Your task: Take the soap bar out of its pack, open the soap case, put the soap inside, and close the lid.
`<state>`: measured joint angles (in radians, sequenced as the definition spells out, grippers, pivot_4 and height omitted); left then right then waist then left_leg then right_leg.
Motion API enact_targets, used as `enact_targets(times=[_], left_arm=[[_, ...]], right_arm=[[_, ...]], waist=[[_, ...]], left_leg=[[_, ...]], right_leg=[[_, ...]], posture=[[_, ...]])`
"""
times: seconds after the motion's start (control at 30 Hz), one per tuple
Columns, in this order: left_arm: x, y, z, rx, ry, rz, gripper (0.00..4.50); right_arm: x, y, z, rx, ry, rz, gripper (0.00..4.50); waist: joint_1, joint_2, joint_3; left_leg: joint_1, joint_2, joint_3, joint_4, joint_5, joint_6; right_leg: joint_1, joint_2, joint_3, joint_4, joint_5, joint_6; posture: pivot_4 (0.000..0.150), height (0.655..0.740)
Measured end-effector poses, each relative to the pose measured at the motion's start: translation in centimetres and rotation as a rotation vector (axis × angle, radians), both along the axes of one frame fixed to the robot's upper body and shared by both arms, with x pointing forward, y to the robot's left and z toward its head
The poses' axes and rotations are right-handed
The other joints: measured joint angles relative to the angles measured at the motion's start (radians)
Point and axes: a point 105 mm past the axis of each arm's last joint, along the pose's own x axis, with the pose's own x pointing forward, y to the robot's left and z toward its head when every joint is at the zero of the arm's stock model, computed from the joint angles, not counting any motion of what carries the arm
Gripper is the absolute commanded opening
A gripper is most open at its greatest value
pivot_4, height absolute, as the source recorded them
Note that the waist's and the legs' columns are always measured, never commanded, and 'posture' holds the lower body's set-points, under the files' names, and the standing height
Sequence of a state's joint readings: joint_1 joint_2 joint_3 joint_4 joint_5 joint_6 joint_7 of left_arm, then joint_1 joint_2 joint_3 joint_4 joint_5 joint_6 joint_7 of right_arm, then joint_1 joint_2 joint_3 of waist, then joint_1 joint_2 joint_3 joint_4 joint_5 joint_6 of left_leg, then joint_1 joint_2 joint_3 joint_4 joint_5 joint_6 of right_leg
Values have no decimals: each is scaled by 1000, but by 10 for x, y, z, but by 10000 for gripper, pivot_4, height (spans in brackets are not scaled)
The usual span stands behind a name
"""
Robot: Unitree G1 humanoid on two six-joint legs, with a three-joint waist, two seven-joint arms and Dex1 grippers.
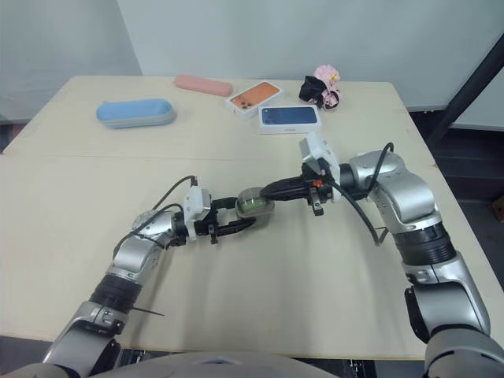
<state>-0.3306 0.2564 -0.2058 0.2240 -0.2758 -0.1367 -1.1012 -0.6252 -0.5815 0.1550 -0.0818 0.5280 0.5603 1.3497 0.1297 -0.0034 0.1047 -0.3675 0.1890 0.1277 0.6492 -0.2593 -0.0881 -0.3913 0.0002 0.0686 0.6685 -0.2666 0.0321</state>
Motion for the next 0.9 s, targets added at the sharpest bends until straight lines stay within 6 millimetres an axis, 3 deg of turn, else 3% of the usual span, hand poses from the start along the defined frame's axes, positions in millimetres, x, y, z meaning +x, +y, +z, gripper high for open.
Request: enact_targets(times=[0.27,0.9], left_arm=[[0,0,0,1,0,1,19018],[0,1,0,5,-3,4,19018]], right_arm=[[10,14,0,0,-22,-35,153],[16,11,-13,-58,-53,-38,153]], waist=[[-6,0,0],[-10,0,0]], left_leg=[[0,0,0,0,0,0],[0,0,0,-1,0,0]], right_leg=[[0,0,0,0,0,0],[0,0,0,0,0,0]], posture=[[1500,7400],[1500,7400]])
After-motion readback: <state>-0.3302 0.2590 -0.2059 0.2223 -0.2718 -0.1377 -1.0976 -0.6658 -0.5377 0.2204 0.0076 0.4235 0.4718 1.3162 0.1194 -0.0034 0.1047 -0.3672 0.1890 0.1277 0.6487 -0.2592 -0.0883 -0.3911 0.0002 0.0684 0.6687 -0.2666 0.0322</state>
